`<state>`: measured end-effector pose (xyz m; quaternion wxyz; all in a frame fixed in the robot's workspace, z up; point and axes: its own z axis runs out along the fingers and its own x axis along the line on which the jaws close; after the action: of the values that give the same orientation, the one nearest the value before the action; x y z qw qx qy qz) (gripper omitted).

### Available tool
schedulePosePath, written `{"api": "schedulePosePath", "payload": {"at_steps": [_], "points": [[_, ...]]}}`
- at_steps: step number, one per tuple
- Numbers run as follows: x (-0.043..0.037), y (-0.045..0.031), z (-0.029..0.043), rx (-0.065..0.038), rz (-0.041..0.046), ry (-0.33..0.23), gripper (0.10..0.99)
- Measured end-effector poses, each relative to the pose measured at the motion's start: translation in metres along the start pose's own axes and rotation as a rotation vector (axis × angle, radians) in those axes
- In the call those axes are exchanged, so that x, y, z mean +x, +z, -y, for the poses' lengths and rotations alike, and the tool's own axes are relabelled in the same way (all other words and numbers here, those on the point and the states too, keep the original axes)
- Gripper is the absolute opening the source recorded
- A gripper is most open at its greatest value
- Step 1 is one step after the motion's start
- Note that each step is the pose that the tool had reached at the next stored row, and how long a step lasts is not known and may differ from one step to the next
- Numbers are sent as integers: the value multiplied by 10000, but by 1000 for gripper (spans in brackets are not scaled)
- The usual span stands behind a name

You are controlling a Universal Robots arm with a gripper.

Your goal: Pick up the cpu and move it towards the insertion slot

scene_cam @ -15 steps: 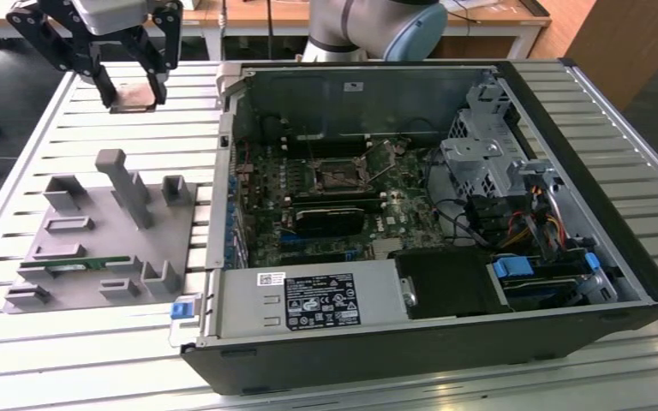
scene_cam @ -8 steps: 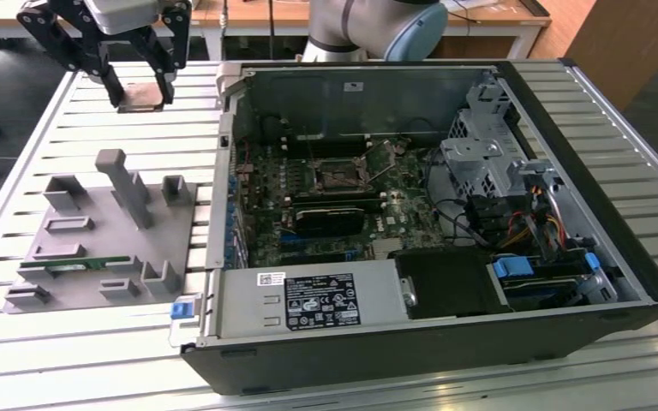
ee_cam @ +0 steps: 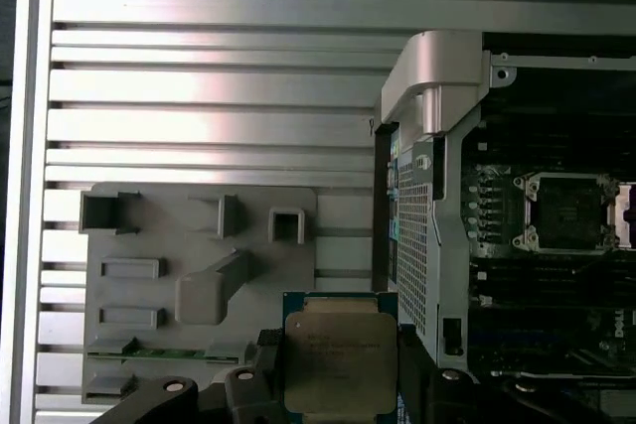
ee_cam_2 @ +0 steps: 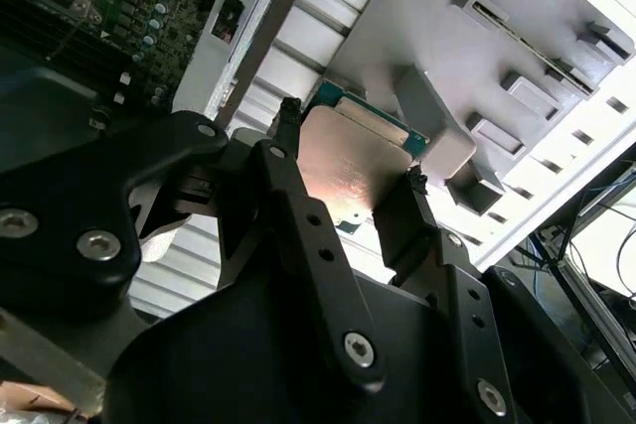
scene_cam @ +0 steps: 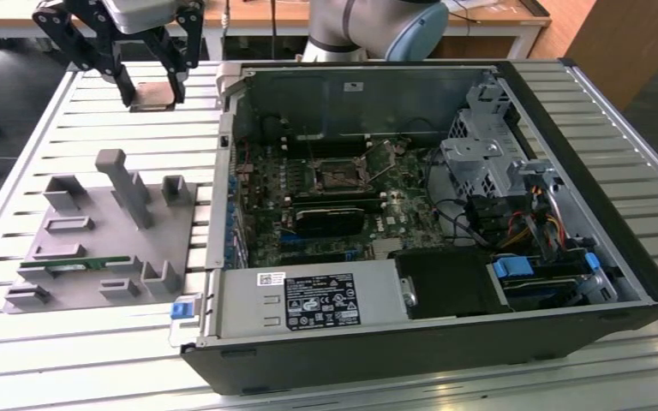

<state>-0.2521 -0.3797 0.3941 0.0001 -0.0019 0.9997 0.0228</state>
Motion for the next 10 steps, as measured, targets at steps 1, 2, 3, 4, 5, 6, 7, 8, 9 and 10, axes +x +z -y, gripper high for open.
{"api": "schedulePosePath", "payload": {"at_steps": [1, 2, 3, 4, 5, 6, 7, 8, 9, 10], "points": [[-16, 0, 0, -1, 1, 0, 541], [-32, 0, -1, 0, 0, 0, 541], [-48, 0, -1, 0, 1, 0, 541], [-64, 0, -1, 0, 1, 0, 541], [-80, 0, -1, 0, 1, 0, 541], [-95, 0, -2, 0, 1, 0, 541], [-111, 1, -2, -1, 1, 0, 541], [-126, 0, -2, 0, 1, 0, 541], [-142, 0, -3, 0, 0, 0, 541], [-157, 1, -3, 0, 1, 0, 541]]}}
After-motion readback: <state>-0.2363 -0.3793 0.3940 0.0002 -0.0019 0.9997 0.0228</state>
